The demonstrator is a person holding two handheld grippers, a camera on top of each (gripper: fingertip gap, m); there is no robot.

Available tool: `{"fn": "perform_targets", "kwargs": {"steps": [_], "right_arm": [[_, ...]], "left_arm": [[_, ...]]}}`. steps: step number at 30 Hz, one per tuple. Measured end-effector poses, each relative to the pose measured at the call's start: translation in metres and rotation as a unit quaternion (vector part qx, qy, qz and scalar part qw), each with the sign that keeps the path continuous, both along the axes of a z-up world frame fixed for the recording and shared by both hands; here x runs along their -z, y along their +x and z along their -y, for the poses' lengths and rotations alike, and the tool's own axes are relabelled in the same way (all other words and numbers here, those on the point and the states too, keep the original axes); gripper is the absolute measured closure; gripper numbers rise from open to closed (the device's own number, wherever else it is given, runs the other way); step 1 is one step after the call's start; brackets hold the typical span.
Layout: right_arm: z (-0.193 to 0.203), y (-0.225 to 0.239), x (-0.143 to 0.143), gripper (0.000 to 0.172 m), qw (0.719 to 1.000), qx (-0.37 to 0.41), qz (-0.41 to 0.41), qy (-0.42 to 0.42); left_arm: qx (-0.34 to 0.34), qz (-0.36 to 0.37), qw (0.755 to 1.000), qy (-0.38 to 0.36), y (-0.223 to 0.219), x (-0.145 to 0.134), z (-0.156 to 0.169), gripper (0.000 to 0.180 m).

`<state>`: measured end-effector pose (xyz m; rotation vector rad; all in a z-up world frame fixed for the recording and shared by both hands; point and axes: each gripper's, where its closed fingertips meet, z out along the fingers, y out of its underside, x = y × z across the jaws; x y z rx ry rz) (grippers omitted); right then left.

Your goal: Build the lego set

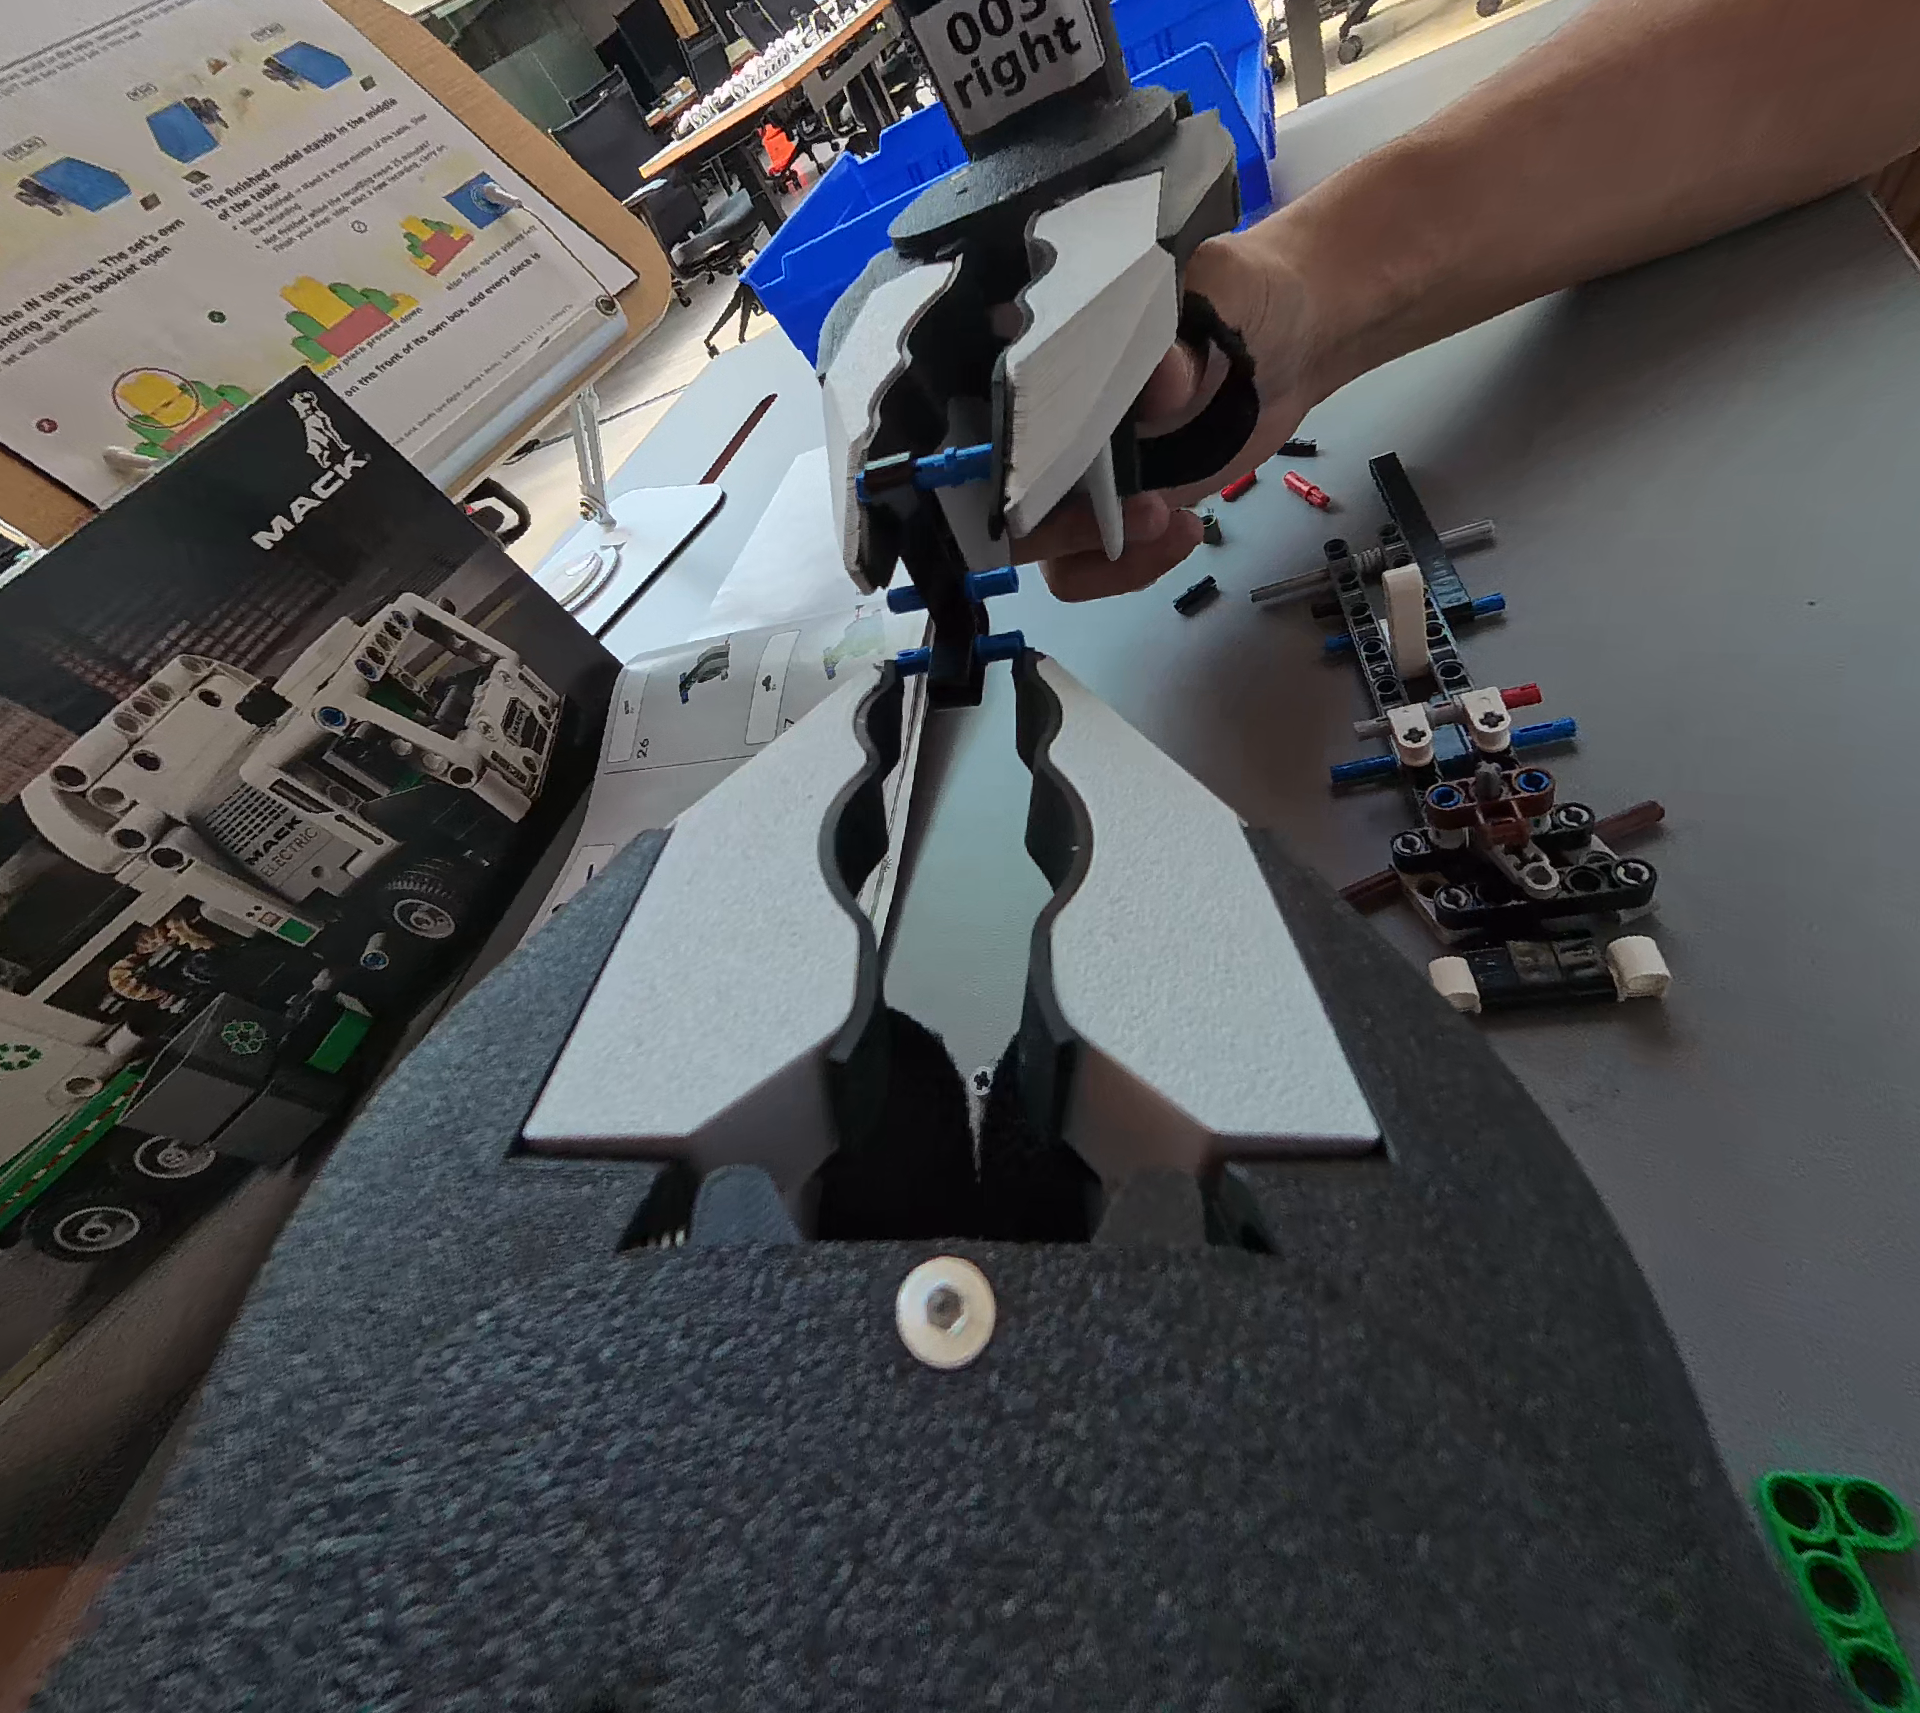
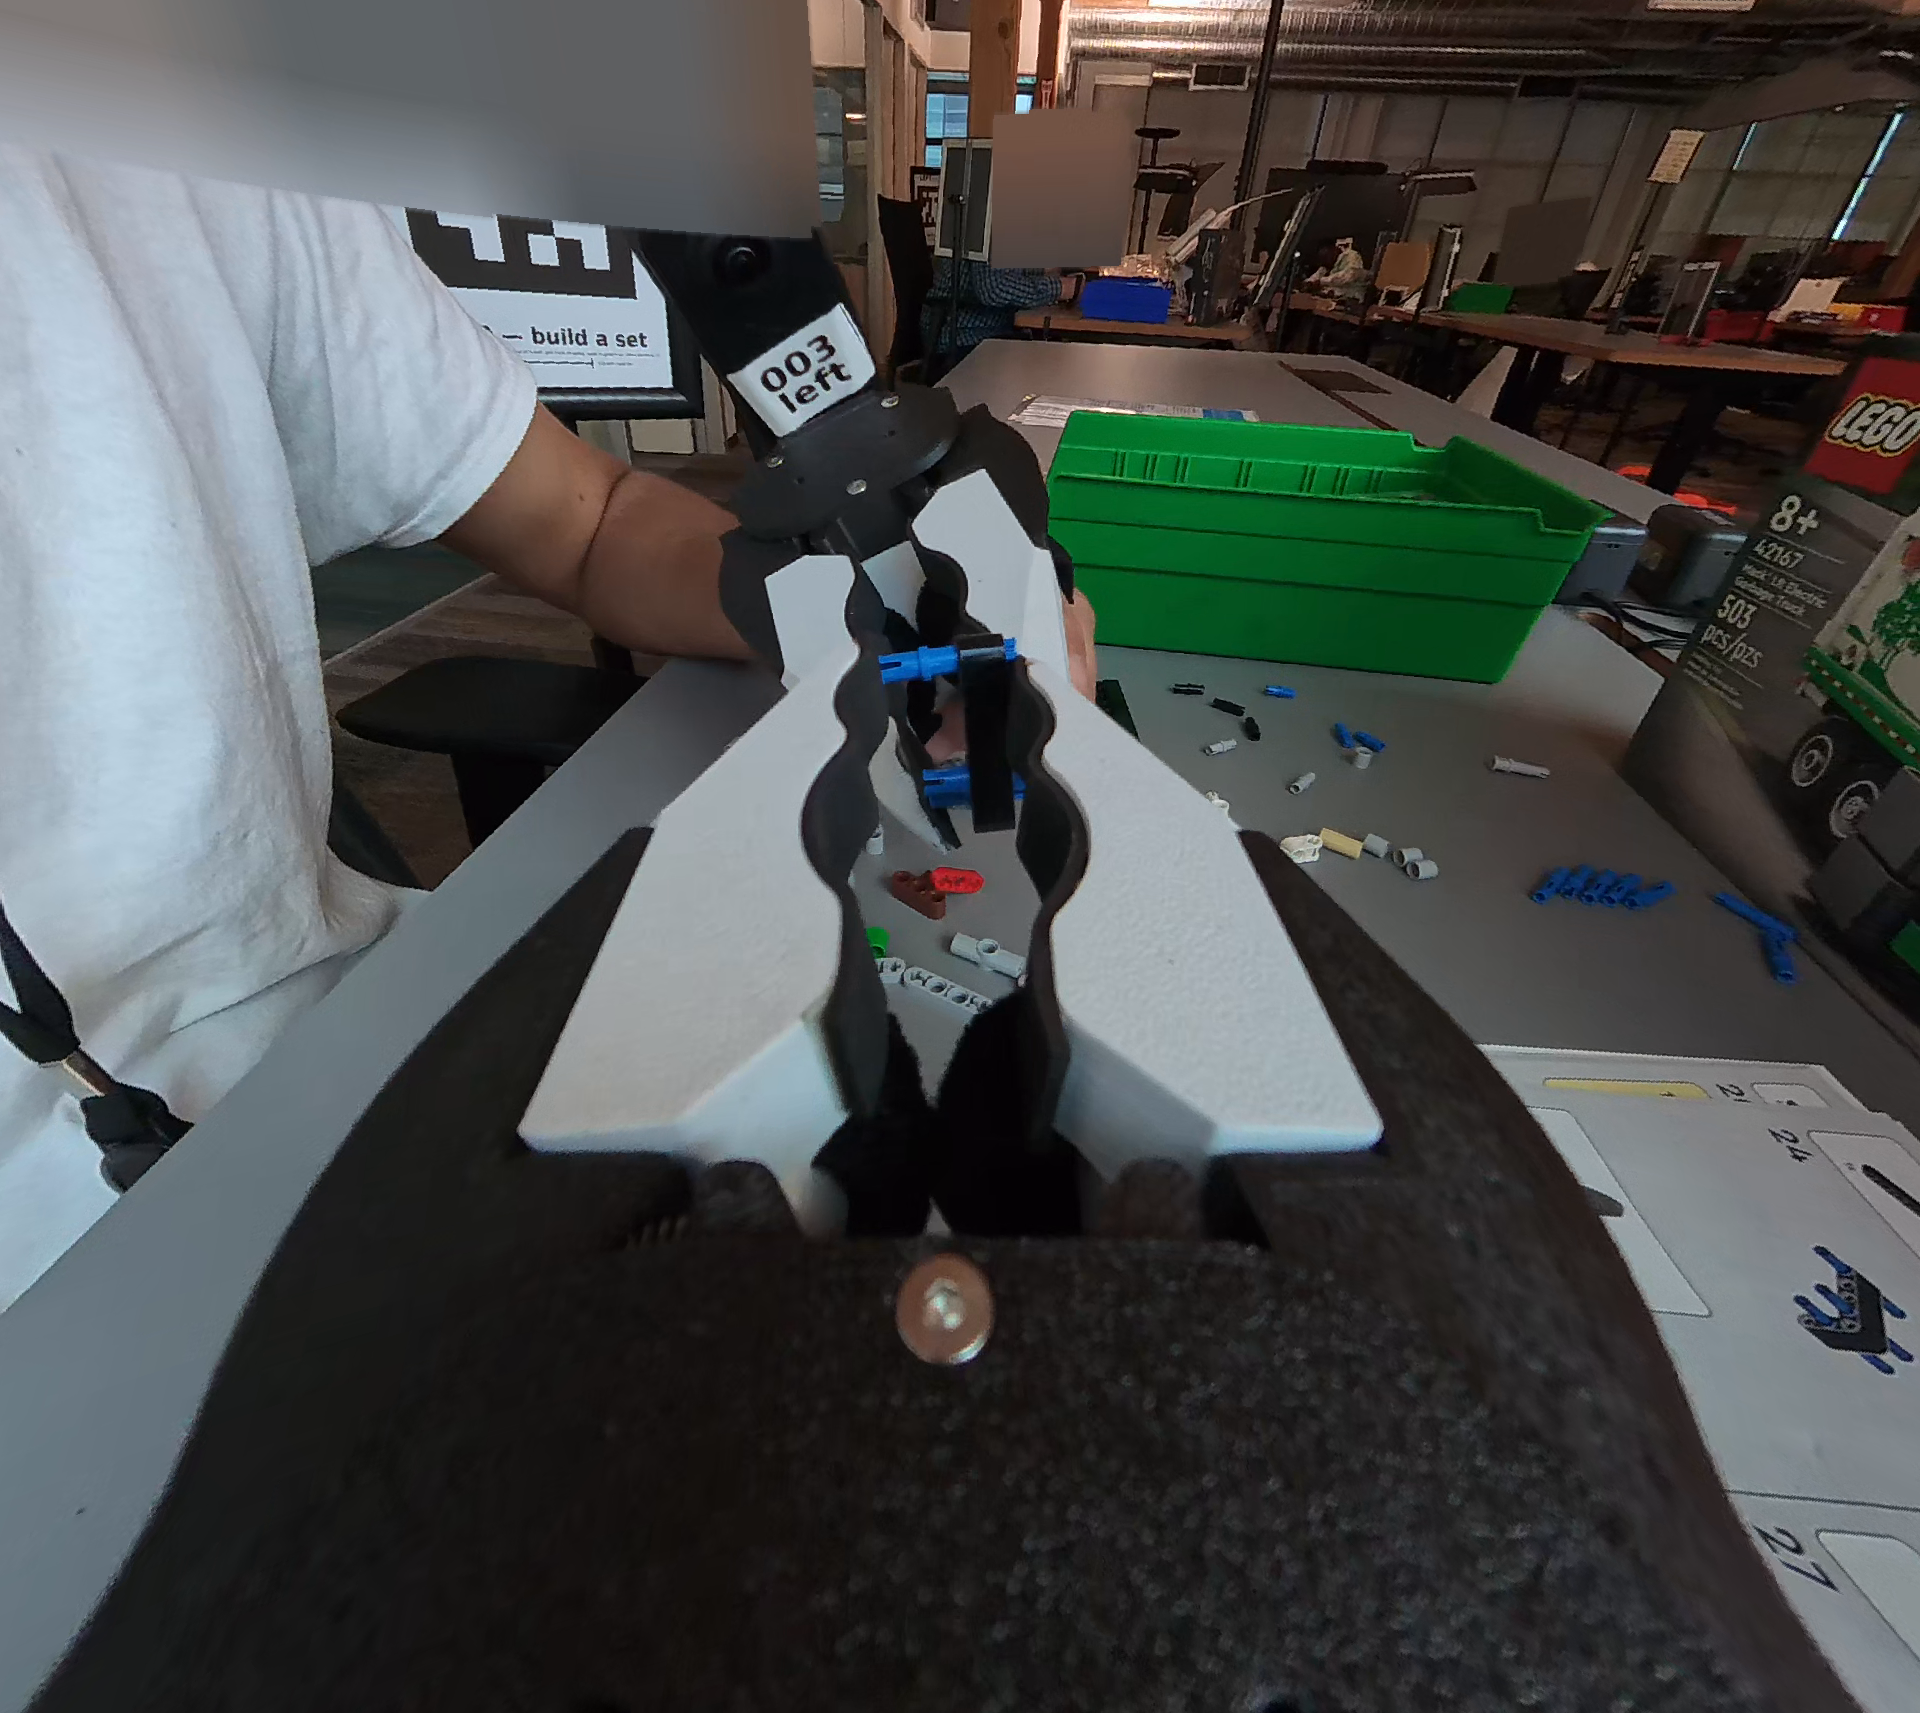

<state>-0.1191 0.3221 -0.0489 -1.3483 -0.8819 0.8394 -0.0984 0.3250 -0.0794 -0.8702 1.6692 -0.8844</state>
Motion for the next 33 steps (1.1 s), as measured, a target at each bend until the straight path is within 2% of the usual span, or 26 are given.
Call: {"fn": "perform_targets", "kwargs": {"steps": [13,16,18,20,23,26,33], "right_arm": [[-0.002,-0.002,0.003,0.151,0.999,0.01,0.023,-0.03],[-0.009,0.003,0.01,0.15,0.994,0.046,0.1,-0.009],[-0.017,0.014,0.024,0.149,0.976,0.092,0.195,0.023],[-0.013,0.014,0.027,0.149,0.964,0.104,0.237,0.065],[-0.001,0.002,0.018,0.149,0.972,0.071,0.204,0.09],[0.004,-0.002,0.02,0.149,0.977,0.047,0.179,0.104],[0.006,-0.011,0.02,0.148,0.986,0.036,0.147,0.063]], "left_arm": [[-0.009,-0.006,1.0,0.018,0.001,0.004,-0.001,0.167],[-0.018,-0.014,1.0,0.02,0.0,0.004,-0.007,0.171],[-0.016,-0.016,1.0,0.0,-0.001,0.001,-0.01,0.164],[-0.009,-0.032,0.999,-0.015,-0.001,0.005,-0.01,0.154],[0.018,-0.048,0.999,-0.018,-0.001,0.013,0.0,0.152],[0.025,-0.049,0.998,-0.02,-0.001,0.015,0.004,0.165],[0.019,-0.029,0.999,0.042,-0.001,0.017,0.005,0.174]]}}
